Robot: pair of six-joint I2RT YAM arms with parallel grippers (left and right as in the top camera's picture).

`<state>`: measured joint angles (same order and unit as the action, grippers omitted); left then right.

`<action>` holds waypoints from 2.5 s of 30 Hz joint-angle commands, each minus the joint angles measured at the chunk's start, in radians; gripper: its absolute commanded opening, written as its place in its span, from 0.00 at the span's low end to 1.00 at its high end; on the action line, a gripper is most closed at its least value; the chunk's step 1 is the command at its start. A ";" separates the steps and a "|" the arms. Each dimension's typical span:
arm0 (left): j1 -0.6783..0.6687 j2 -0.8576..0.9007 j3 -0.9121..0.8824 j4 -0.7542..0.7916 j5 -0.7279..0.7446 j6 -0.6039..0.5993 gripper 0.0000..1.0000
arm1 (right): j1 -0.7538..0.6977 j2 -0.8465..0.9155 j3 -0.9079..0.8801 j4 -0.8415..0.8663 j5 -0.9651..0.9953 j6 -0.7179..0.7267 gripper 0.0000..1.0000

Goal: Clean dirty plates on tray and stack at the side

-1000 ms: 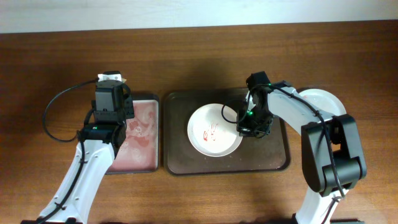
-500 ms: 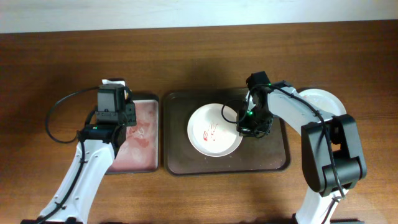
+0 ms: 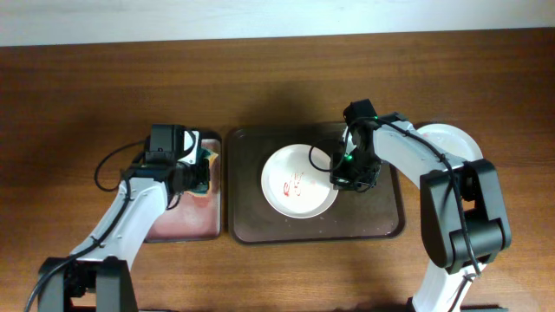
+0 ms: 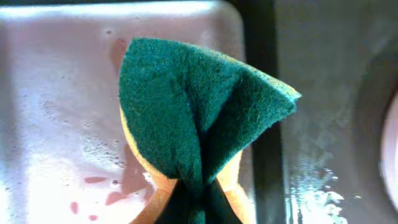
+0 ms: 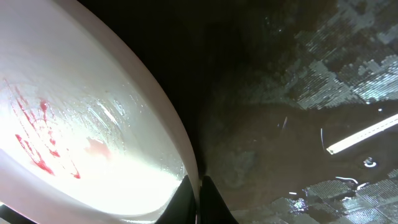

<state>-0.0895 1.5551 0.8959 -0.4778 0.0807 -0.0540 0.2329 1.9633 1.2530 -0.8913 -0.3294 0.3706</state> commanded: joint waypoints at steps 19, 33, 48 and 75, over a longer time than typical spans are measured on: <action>-0.500 0.244 0.117 0.240 0.172 -0.477 0.00 | 0.088 0.014 -0.005 0.014 -0.055 0.008 0.04; -0.399 0.234 0.124 0.038 -0.104 -0.460 0.00 | 0.088 0.014 -0.005 0.007 -0.034 0.008 0.04; -0.267 -0.084 0.165 -0.106 -0.188 -0.401 0.00 | 0.088 0.014 -0.005 0.024 -0.026 0.005 0.09; -0.016 0.193 0.131 -0.108 -0.103 -0.157 0.68 | 0.203 -0.372 0.062 -0.093 0.910 -0.022 0.04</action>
<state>-0.1108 1.7451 1.0340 -0.5842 -0.0326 -0.2199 0.3706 1.6192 1.2961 -0.9848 0.4210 0.3389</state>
